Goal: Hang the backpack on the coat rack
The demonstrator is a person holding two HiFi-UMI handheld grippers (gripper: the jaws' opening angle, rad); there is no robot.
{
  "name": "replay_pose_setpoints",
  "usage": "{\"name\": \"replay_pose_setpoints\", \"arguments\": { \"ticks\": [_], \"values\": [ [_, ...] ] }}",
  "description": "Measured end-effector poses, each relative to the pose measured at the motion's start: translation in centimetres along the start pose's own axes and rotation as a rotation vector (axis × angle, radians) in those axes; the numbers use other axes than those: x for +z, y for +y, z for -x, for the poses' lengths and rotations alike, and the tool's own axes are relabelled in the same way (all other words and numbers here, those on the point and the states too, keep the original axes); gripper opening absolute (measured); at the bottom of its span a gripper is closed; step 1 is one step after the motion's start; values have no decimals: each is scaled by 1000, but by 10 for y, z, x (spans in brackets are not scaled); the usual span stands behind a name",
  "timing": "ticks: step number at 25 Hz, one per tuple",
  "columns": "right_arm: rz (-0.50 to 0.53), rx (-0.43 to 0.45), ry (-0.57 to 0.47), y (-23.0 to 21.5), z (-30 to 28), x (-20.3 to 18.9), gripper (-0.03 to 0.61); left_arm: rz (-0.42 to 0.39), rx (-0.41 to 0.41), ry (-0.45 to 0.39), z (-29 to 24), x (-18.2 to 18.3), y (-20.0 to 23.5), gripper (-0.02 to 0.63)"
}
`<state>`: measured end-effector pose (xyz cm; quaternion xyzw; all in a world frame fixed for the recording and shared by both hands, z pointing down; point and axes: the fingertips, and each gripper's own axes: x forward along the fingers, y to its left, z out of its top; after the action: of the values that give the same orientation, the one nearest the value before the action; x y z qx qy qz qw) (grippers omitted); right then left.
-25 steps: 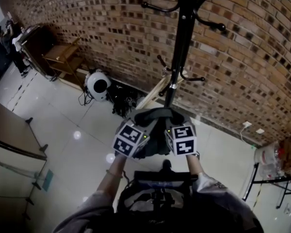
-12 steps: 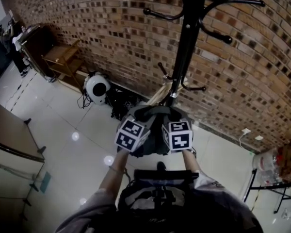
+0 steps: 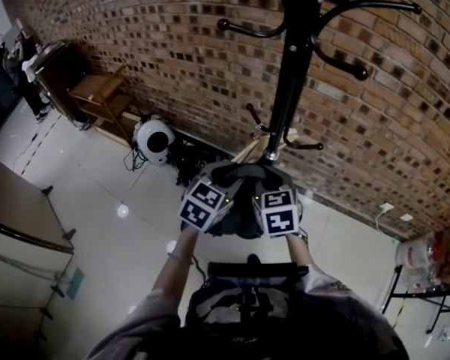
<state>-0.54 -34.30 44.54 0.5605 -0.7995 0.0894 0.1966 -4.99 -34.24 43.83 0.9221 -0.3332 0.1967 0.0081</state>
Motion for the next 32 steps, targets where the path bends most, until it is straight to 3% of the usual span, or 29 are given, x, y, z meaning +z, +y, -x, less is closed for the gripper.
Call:
{"name": "replay_pose_setpoints", "arguments": {
  "ticks": [11,22,28,32],
  "values": [
    [-14,-25,57,-21,-21,-15,48,-21,-66,45,-38,-6,4,124],
    [-28,-32,34,-36,-31,-21,72,9,-119,-2,-62,-4,6,126],
    [-97,-2,10,-34,-28,-23,98,11,-67,-36,-59,-3,5,127],
    [-91,8,-11,-32,-25,-23,107,23,-15,-50,-54,-5,5,131]
  ]
}}
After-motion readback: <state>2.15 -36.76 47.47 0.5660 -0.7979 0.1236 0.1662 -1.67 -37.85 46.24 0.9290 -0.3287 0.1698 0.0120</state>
